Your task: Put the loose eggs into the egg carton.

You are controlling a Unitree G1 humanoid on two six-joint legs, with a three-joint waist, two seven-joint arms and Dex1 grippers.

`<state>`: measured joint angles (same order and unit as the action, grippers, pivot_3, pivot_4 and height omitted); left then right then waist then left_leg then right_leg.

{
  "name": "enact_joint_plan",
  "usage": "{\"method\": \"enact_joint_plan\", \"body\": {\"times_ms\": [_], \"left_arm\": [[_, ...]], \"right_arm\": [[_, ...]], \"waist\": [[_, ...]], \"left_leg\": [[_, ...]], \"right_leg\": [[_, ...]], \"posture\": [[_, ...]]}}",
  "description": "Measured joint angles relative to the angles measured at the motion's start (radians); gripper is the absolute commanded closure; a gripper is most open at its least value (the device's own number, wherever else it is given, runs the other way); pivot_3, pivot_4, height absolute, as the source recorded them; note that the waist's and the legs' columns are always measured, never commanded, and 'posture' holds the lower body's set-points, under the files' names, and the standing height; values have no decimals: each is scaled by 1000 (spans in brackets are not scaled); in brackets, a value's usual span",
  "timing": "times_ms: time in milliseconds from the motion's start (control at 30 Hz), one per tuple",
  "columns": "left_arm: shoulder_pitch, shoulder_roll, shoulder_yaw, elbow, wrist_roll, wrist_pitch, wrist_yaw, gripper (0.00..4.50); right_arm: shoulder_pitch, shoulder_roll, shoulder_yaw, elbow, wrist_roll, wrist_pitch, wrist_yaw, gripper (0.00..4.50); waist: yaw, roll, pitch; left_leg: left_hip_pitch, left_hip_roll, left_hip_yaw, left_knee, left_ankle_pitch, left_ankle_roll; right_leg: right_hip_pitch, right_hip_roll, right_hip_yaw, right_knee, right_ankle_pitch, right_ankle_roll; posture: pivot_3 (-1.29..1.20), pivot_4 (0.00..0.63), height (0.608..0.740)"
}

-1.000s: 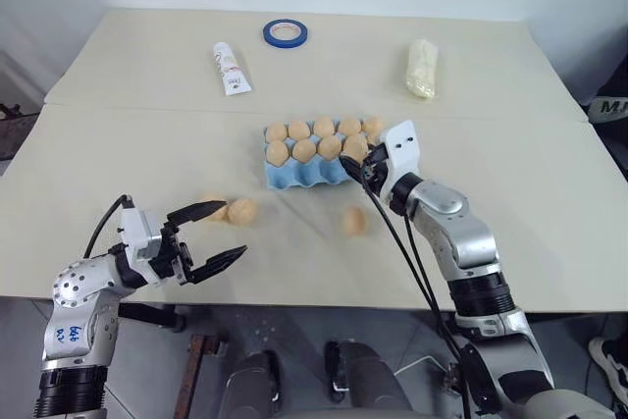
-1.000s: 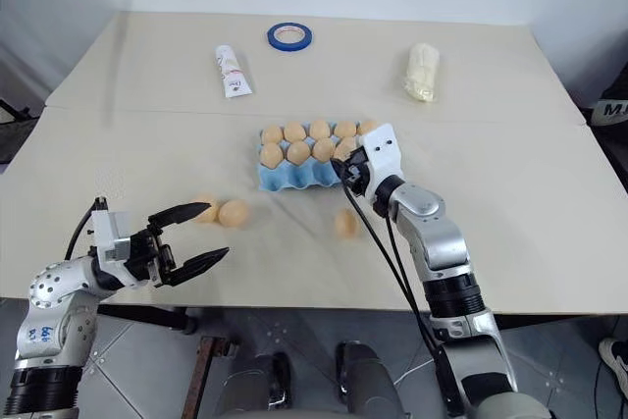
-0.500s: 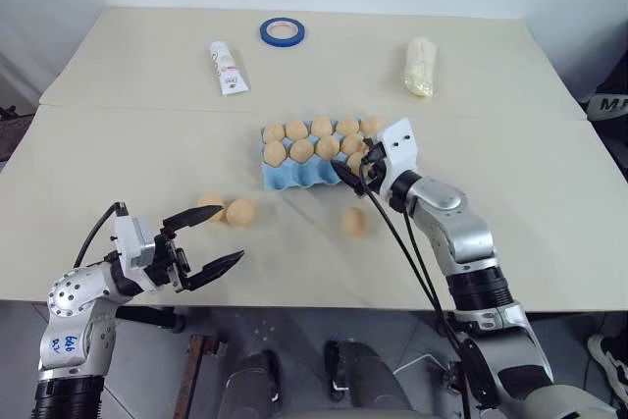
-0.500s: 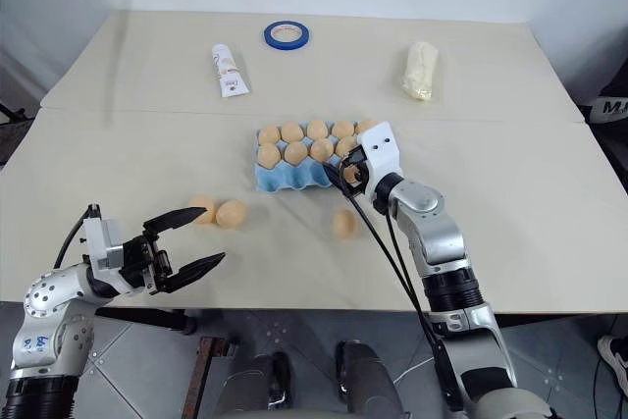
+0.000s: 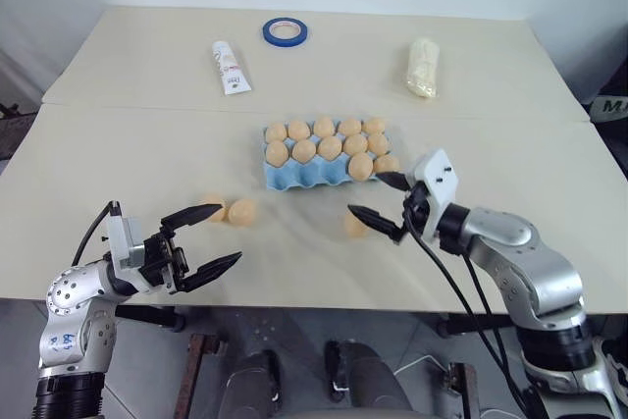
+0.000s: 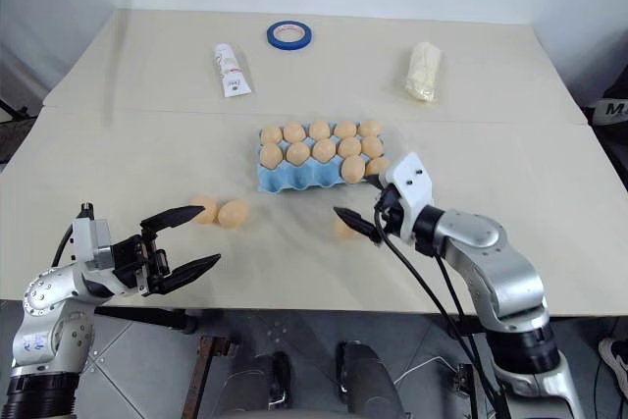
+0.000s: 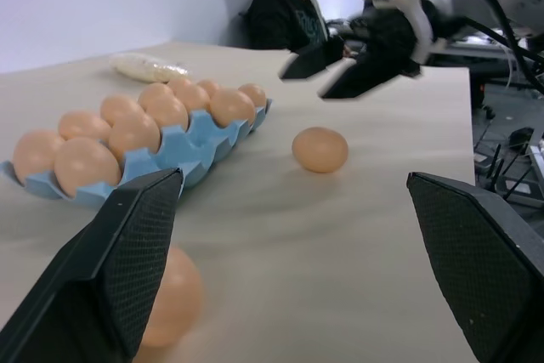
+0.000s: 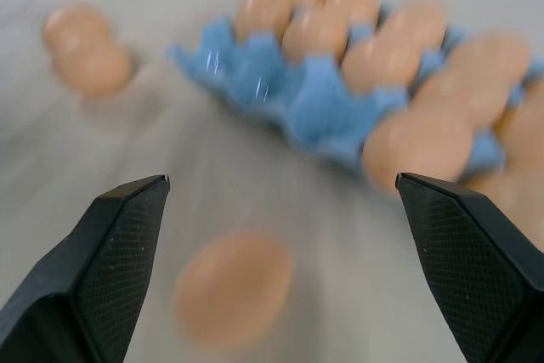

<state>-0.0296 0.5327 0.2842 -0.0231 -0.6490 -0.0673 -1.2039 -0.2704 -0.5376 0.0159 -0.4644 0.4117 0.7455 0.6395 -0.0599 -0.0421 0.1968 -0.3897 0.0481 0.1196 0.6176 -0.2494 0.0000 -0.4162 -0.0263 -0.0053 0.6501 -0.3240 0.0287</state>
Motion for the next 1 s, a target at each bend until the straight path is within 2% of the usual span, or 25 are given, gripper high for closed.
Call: {"method": "enact_joint_plan", "body": {"times_ms": [400, 733, 933, 1000], "left_arm": [[0, -13, 23, 38, -22, -10, -49, 0], [-2, -16, 24, 38, -22, -10, -49, 0], [-1, -19, 24, 33, -22, -10, -34, 0], [-1, -20, 24, 33, -22, -10, -31, 0]], "right_arm": [[132, 8, -5, -136, 3, 39, -111, 37], [11, 104, 101, 3, -53, 0, -140, 37], [-25, 109, 155, 93, -107, -7, -141, 37], [-31, 111, 170, 123, -122, -9, -141, 418]], "waist": [[4, 0, 0], [4, 0, 0], [4, 0, 0], [3, 0, 0]], "left_leg": [[-1, 0, 0, 0, 0, 0], [-1, 0, 0, -1, 0, 0], [-1, 0, 0, -2, 0, 0], [-1, 0, 0, -2, 0, 0]], "right_leg": [[1, 0, 0, -4, 0, 1], [1, 0, 0, -4, 0, 1], [1, 0, -1, -4, 0, 1], [1, 0, -1, -4, 0, 1]], "posture": [[0, 150, 740], [0, 150, 740], [0, 150, 740], [0, 150, 740]]}}
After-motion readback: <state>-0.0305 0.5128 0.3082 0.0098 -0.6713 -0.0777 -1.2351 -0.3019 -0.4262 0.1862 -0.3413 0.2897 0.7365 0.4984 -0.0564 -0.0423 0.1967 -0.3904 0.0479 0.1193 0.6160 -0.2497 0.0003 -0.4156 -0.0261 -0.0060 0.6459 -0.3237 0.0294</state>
